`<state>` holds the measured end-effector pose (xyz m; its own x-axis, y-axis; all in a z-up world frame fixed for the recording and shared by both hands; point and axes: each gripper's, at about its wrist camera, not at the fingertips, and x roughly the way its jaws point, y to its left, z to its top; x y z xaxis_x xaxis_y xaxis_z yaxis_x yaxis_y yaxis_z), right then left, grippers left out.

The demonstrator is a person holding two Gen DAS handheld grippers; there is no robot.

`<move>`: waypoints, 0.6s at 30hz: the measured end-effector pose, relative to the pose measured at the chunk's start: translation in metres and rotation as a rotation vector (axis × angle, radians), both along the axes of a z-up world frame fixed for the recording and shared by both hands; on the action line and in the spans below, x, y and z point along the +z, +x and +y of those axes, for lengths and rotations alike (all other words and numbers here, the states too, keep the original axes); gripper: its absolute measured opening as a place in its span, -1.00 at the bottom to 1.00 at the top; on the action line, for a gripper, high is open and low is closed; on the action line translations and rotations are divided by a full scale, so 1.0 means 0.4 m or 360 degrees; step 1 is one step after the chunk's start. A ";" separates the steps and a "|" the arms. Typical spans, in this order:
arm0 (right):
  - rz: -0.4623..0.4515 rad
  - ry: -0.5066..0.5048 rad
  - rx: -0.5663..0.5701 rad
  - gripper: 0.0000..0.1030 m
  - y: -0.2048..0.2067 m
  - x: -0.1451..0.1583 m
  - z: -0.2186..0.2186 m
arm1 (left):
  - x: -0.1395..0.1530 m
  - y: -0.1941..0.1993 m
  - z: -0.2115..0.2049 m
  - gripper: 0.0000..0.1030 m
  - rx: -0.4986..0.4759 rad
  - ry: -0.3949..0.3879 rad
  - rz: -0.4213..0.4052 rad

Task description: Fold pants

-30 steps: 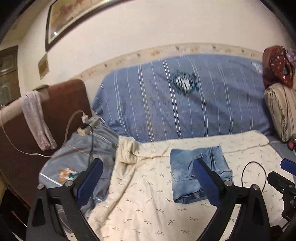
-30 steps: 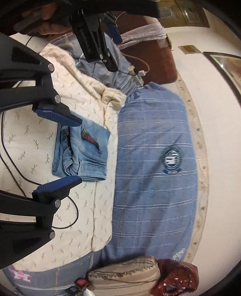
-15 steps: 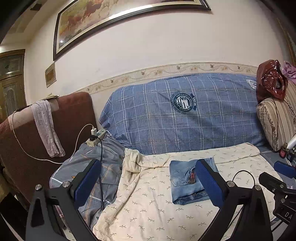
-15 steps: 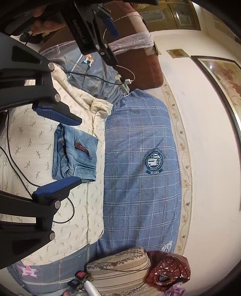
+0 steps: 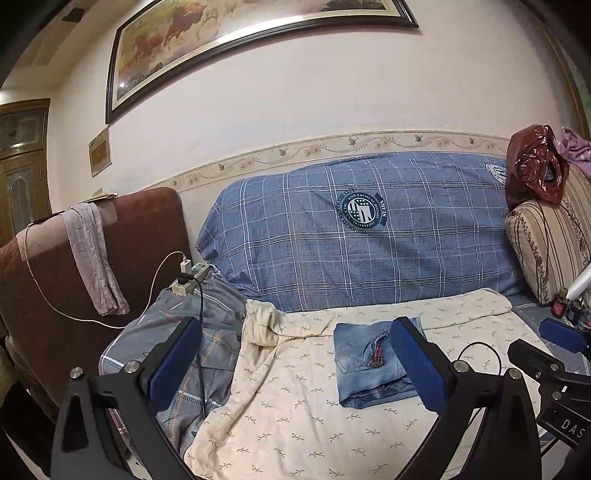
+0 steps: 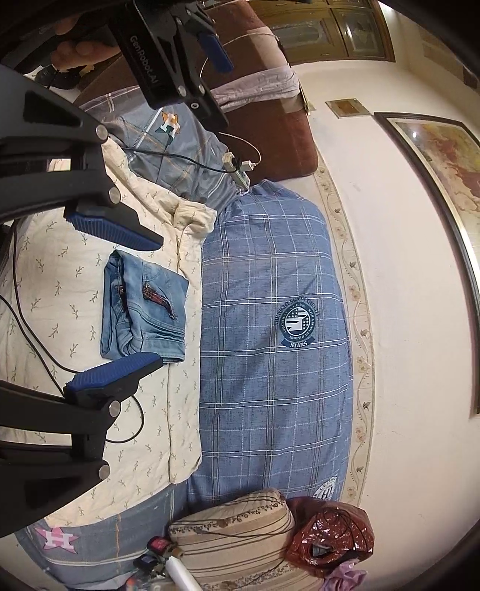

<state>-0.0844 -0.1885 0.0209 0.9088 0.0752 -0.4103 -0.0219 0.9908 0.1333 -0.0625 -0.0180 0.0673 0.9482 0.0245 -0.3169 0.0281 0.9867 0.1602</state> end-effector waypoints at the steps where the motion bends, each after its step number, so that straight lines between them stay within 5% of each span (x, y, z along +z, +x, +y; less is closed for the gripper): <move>1: -0.0002 0.0004 0.0003 0.19 0.000 0.000 0.000 | -0.001 0.001 0.000 0.97 -0.0003 -0.0001 0.0002; 18: 0.0017 0.0004 0.0041 0.19 0.024 -0.013 0.014 | -0.001 -0.004 0.011 0.97 -0.0056 -0.0026 0.0023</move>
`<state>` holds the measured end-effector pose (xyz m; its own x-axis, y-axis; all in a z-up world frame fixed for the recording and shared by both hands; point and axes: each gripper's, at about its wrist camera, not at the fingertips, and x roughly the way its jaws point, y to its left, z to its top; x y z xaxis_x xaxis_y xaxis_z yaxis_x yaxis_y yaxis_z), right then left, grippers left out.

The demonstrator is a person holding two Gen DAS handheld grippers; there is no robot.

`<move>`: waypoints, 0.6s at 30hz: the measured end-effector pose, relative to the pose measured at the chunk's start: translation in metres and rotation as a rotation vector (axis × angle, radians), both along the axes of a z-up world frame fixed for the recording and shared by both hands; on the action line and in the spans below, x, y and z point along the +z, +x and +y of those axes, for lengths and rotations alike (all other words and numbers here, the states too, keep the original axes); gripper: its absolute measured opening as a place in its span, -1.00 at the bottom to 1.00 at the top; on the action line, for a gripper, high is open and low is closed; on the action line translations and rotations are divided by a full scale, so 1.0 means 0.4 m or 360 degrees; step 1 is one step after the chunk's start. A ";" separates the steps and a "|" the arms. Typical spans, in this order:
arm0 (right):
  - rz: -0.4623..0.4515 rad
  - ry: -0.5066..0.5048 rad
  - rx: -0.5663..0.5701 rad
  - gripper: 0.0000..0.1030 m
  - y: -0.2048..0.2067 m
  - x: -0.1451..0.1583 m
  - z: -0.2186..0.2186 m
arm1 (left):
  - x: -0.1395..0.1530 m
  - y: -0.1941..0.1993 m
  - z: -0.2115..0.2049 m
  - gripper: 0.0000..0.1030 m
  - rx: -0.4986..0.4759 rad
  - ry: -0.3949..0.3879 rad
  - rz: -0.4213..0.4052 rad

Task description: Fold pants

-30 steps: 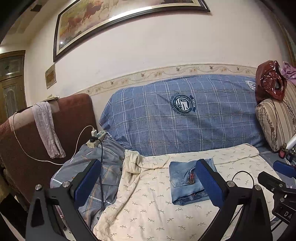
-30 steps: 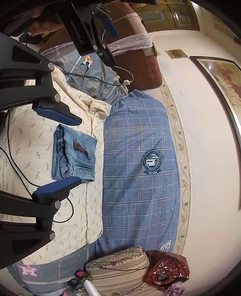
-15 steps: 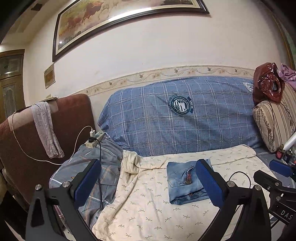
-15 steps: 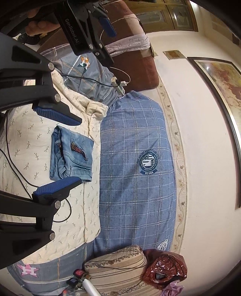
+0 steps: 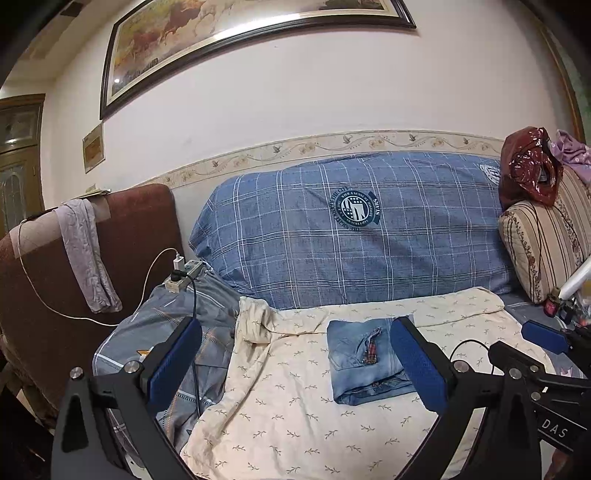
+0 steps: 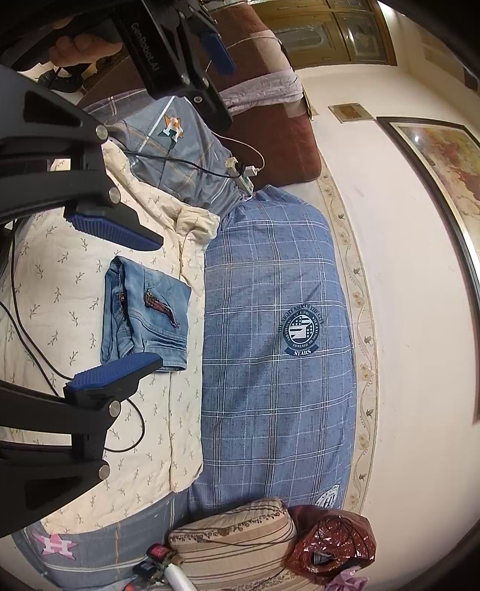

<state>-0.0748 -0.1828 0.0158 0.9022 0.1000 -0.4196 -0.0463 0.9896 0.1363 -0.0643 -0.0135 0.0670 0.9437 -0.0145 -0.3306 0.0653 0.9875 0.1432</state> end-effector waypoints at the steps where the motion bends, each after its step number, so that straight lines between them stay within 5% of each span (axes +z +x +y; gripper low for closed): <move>1: -0.0002 -0.0002 0.0002 0.19 0.000 0.000 0.001 | 0.000 0.000 0.000 0.97 -0.0004 -0.0002 -0.0001; 18: -0.0010 -0.0009 0.0004 0.19 0.002 -0.003 0.003 | 0.004 -0.009 0.001 0.97 -0.0081 -0.0045 0.0007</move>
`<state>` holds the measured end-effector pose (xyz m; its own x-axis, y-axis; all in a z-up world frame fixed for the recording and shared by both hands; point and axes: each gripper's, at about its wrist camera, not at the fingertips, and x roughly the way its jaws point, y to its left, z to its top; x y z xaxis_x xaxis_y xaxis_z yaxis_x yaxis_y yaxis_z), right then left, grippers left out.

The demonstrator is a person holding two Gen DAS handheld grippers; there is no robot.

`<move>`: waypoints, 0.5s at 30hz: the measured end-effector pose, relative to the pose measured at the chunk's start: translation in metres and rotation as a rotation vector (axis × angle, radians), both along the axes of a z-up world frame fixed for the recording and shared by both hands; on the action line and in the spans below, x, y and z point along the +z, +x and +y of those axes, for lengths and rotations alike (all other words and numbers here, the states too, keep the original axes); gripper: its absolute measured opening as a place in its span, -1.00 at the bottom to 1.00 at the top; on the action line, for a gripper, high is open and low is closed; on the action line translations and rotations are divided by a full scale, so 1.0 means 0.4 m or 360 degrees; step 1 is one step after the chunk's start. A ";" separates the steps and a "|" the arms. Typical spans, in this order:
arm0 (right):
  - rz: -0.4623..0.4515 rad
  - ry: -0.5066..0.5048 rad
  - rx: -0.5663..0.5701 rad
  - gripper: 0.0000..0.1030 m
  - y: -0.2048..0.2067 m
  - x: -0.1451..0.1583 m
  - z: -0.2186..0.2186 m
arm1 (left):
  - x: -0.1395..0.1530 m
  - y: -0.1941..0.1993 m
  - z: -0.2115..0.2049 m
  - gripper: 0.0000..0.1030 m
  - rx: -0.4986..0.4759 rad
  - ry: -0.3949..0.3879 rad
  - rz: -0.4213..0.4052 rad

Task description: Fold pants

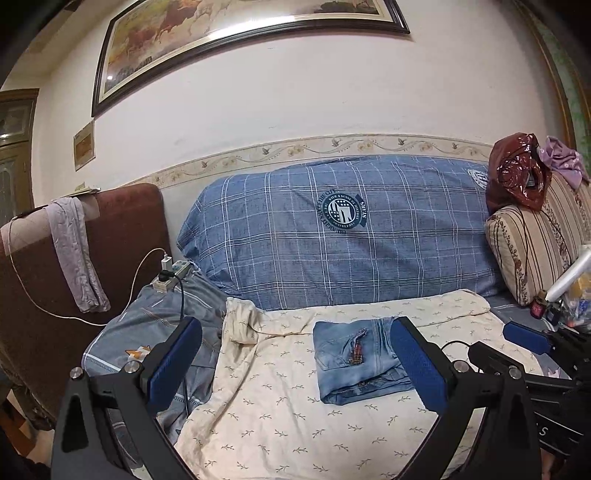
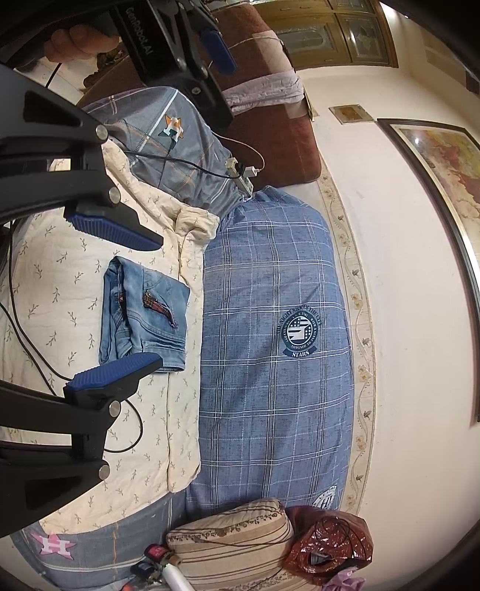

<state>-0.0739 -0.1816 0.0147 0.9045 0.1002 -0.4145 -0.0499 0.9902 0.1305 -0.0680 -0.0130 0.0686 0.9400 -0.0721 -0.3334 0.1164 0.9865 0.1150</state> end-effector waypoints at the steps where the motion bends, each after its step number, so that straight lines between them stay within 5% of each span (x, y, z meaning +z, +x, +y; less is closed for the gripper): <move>1: -0.0002 -0.0002 -0.0001 0.19 -0.001 0.000 0.001 | -0.001 0.001 0.000 0.97 -0.0007 -0.0002 0.0000; 15: -0.0010 0.0005 0.0010 0.19 0.011 -0.003 0.005 | 0.001 0.008 -0.006 0.97 -0.0204 -0.0124 0.0013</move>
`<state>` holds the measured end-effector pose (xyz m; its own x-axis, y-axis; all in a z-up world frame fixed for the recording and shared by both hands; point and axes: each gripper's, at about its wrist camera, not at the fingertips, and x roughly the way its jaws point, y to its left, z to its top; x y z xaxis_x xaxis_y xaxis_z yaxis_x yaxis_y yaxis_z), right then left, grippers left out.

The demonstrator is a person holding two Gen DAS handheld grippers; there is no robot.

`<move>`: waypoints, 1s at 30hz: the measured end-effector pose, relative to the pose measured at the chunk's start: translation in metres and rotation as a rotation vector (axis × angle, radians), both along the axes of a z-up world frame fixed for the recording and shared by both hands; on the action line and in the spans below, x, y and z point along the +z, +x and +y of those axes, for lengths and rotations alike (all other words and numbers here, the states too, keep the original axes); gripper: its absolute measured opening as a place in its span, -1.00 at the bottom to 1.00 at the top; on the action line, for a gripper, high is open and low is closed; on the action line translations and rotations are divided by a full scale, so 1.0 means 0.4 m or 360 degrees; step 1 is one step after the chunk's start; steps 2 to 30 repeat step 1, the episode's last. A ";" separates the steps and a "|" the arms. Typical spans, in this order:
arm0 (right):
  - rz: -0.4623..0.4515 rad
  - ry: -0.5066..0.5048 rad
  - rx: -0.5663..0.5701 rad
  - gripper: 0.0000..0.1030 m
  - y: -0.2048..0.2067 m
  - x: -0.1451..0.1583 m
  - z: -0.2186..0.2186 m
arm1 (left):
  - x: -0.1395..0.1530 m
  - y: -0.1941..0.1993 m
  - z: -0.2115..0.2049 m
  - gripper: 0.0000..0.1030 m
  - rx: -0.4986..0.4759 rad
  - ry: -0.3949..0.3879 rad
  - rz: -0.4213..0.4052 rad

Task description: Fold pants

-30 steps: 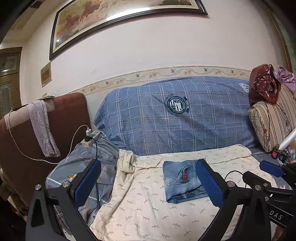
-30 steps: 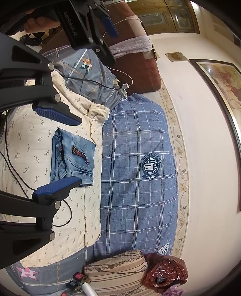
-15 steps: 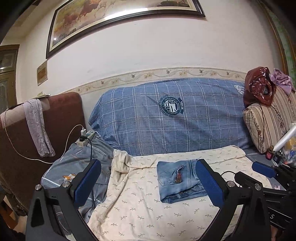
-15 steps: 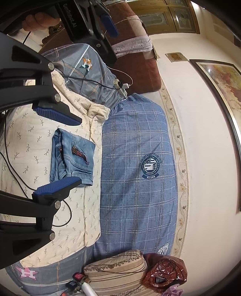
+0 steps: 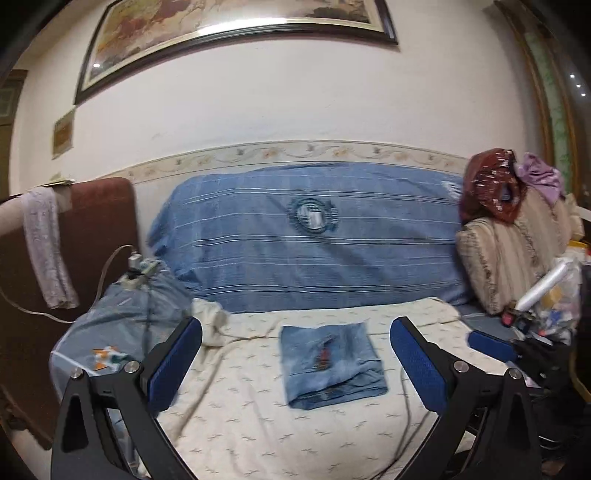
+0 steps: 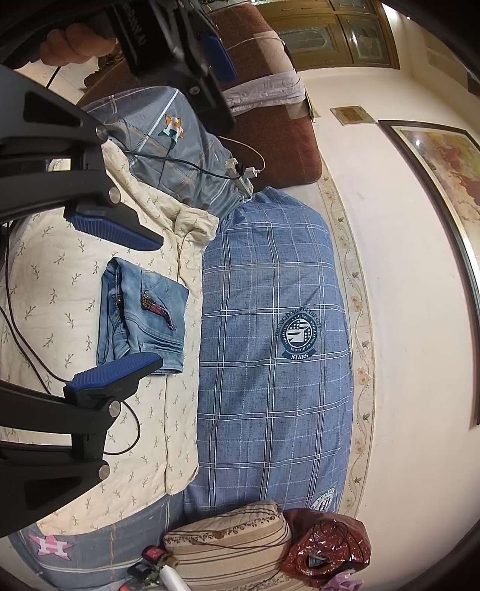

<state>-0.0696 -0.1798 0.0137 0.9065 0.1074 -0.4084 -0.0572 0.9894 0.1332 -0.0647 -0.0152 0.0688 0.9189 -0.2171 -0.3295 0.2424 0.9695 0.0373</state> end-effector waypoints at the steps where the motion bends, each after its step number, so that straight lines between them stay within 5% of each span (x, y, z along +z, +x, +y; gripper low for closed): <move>1: -0.0001 0.0009 -0.0006 0.19 0.002 0.000 -0.004 | -0.002 0.003 -0.006 0.97 0.0018 0.0021 -0.0011; 30: -0.0001 0.0009 -0.0006 0.19 0.002 0.000 -0.004 | -0.002 0.003 -0.006 0.97 0.0018 0.0021 -0.0011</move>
